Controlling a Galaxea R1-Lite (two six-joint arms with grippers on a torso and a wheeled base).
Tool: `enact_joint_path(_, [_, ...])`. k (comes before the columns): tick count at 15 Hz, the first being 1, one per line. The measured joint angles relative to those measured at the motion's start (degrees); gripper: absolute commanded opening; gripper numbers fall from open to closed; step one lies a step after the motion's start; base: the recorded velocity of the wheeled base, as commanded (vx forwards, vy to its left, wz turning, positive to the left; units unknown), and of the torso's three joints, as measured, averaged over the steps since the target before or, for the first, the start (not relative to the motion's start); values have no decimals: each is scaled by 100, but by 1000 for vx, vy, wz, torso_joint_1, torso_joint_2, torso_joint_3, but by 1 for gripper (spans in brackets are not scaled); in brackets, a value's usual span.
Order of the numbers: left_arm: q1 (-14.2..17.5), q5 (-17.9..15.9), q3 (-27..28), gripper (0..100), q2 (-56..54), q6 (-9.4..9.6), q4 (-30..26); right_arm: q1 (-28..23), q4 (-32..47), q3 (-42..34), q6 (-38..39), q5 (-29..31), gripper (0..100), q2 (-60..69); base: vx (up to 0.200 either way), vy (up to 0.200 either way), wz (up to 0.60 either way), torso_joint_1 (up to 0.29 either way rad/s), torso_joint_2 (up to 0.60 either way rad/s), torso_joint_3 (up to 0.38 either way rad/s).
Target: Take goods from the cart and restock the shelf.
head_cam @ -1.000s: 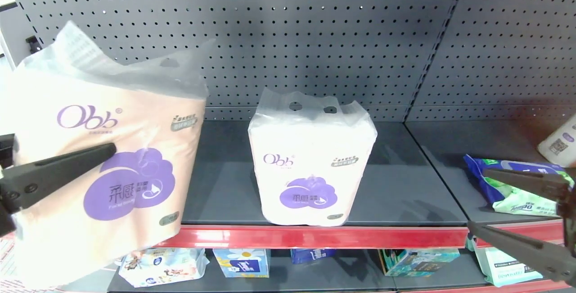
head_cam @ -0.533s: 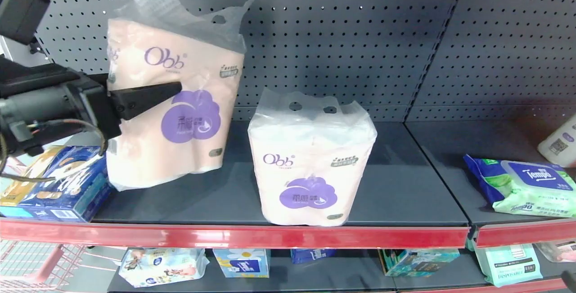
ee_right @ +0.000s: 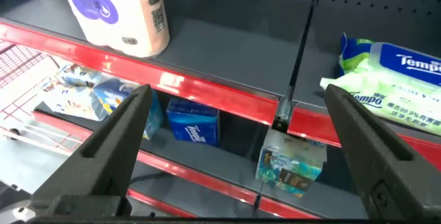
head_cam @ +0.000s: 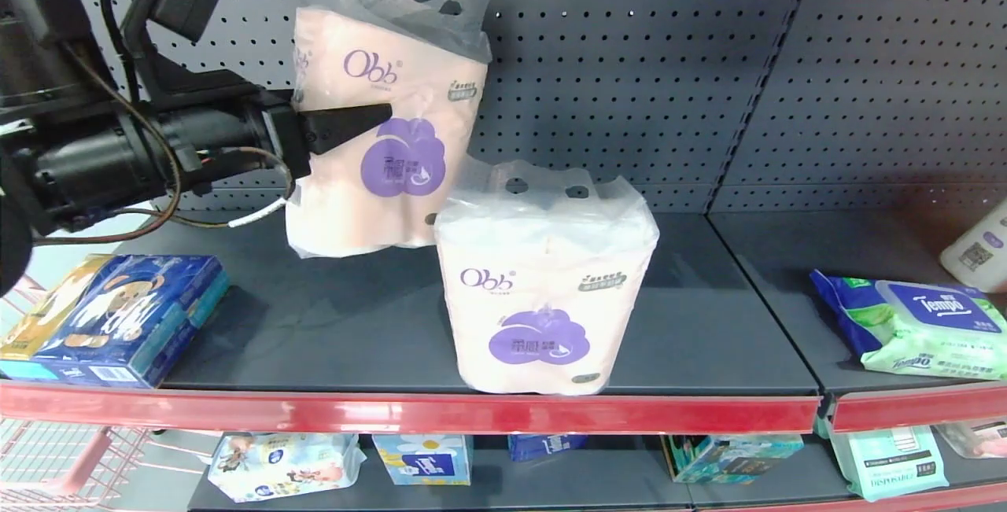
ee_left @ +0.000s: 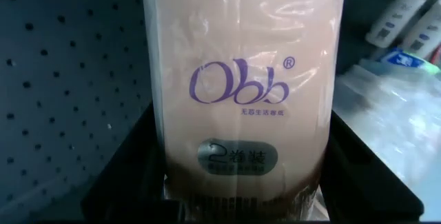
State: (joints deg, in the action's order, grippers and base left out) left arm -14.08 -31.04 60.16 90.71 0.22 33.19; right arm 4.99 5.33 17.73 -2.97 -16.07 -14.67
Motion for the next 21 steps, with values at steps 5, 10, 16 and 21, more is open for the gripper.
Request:
enact_joint_path(5, [44, -1448, 513, 0, 1091, -130, 1040, -2, 11, 22, 0, 6, 100, -13, 0, 0, 0, 0, 0, 0])
enact_joint_path(10, [100, -2217, 1436, 0, 1980, -144, 1092, -9, 11, 129, -13, 20, 100, -204, 0, 0, 0, 0, 0, 0])
enact_joint_path(16, [105, -3319, 1892, 0, 2776, -148, 1519, -15, 4, 206, -44, 61, 100, -457, 0, 0, 0, 0, 0, 0])
enact_joint_path(21, [105, -3550, 2131, 0, 3248, -304, 1716, -122, 4, 250, -52, 66, 100, -495, 0, 0, 0, 0, 0, 0])
